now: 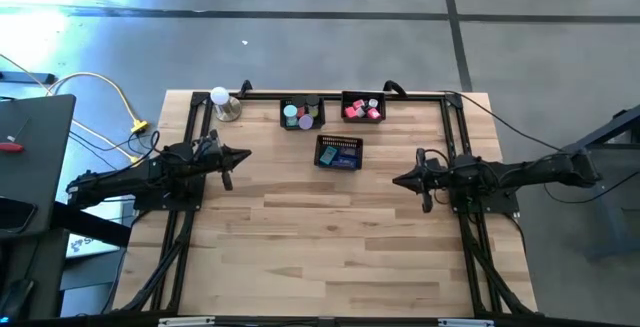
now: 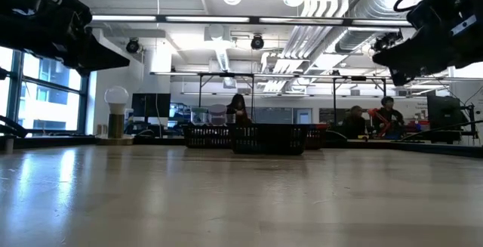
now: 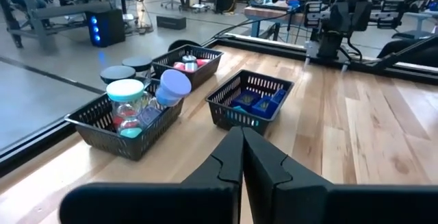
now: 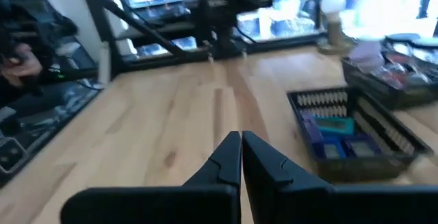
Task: Pick & Place Office items
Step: Return to Home Position
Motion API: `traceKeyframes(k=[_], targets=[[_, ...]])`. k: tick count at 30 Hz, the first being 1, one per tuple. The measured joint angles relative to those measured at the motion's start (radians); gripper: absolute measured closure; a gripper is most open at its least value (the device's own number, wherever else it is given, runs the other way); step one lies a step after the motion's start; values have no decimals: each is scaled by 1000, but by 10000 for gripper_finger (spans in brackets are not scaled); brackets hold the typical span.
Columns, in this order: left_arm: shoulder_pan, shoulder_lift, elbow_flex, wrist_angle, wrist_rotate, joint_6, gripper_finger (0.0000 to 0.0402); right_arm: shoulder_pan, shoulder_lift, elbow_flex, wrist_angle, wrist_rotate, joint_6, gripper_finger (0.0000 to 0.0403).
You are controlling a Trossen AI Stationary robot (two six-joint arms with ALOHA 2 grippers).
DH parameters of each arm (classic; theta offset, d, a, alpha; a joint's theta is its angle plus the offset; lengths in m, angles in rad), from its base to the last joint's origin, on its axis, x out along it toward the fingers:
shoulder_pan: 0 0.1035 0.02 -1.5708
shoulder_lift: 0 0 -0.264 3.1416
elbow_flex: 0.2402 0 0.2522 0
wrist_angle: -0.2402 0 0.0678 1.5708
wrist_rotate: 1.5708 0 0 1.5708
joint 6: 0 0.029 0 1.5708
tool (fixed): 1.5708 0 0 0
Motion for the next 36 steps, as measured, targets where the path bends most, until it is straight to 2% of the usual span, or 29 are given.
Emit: traceKeyframes(k=[11,18,30,36], targets=[[-2,0,-2,-5,33,-21,401,0,0,-1,-29,95,-3,401],[-2,0,-4,4,73,-89,401,0,1,-1,-39,92,49,401],[-2,0,-11,244,66,-75,401,0,1,-2,-55,92,49,401],[-2,0,-9,314,66,-76,401,0,1,-2,-54,92,49,401]])
